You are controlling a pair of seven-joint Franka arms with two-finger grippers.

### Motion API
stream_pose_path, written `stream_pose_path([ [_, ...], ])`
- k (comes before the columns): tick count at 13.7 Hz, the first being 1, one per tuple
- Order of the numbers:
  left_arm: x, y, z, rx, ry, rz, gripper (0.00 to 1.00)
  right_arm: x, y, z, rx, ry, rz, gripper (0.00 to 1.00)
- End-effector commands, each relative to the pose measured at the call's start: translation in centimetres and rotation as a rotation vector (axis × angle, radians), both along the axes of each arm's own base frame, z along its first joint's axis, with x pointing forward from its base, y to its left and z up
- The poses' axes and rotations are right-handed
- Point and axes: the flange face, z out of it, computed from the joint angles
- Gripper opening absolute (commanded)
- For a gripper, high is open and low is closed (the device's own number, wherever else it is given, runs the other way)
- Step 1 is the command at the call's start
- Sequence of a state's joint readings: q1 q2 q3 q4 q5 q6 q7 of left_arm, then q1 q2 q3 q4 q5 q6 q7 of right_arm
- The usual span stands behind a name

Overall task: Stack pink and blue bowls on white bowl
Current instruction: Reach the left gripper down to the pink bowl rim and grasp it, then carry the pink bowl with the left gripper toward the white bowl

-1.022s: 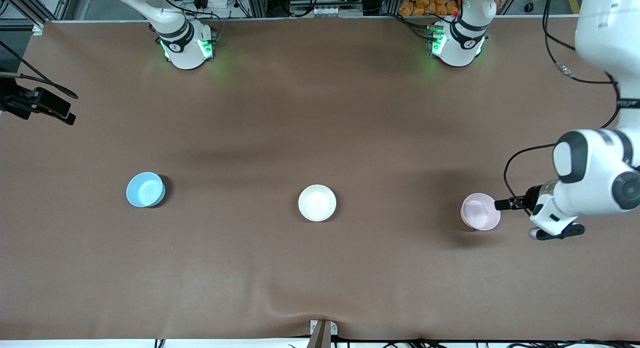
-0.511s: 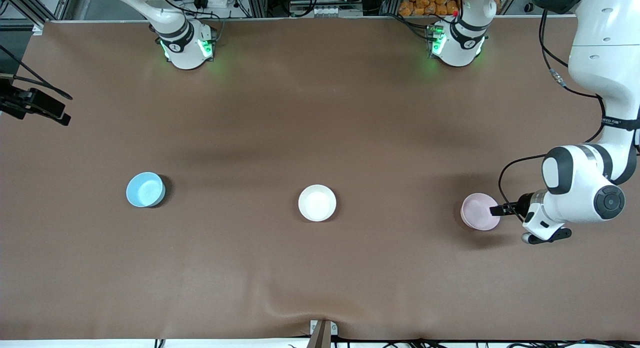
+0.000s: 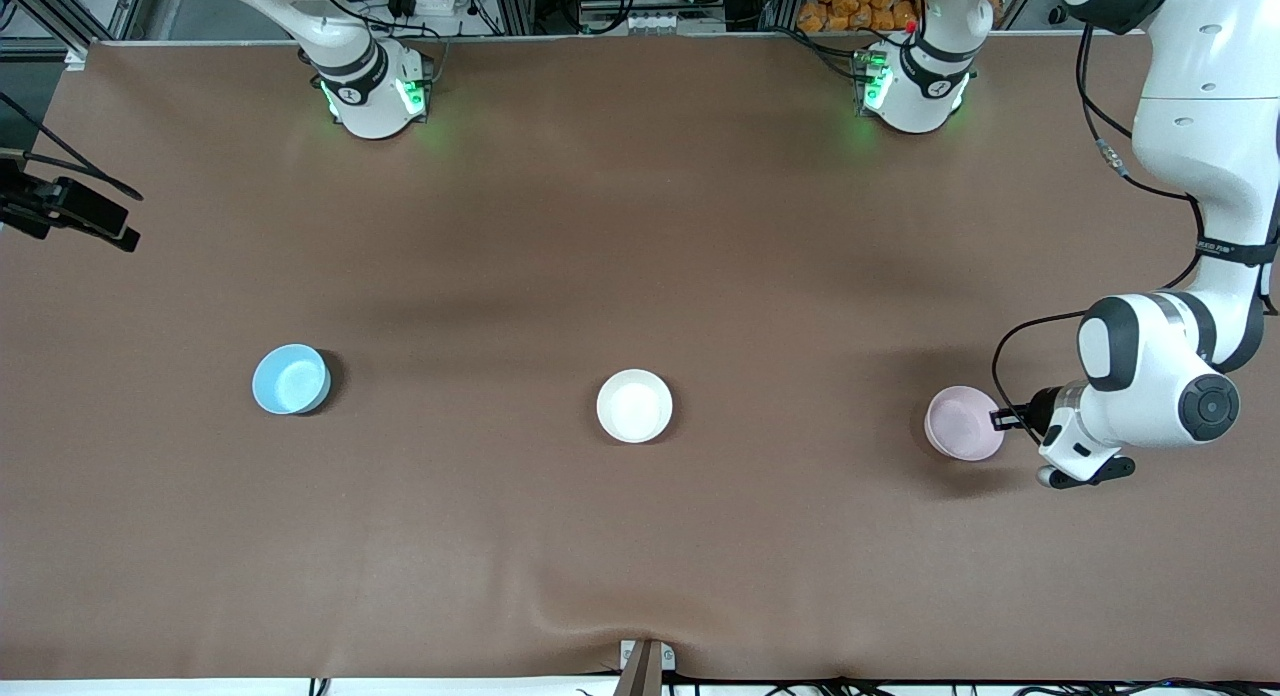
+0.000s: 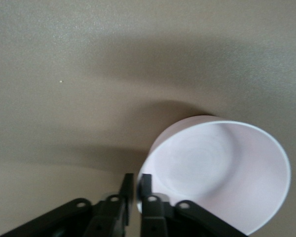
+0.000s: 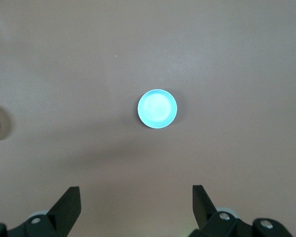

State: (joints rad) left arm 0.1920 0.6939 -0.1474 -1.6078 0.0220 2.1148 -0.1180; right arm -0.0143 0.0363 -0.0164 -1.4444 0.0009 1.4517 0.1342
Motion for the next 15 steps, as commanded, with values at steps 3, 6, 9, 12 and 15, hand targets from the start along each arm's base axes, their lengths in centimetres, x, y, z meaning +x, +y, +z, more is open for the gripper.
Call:
stream_pose_path([
  [3,0.5,0.0,2.5,0.003,-0.032,-0.018,0.0,0.2,-0.2,0.2,0.036,-0.004,0.001,1.0],
  [6,0.7,-3.2,6.3,-0.015,-0.061,-0.051,0.0,0.2,-0.3,0.2,0.036,-0.004,0.0,1.0],
  [9,0.9,-7.2,8.5,-0.054,-0.091,-0.101,0.0,0.2,-0.4,0.2,0.036,-0.004,-0.002,1.0],
  [12,0.5,-13.9,10.4,-0.128,-0.113,-0.172,0.0,0.2,-0.4,0.2,0.036,-0.004,-0.005,1.0],
  [15,0.4,-20.5,12.9,-0.178,-0.127,-0.093,0.0,0.3,-0.8,0.2,0.039,-0.003,-0.012,1.0],
])
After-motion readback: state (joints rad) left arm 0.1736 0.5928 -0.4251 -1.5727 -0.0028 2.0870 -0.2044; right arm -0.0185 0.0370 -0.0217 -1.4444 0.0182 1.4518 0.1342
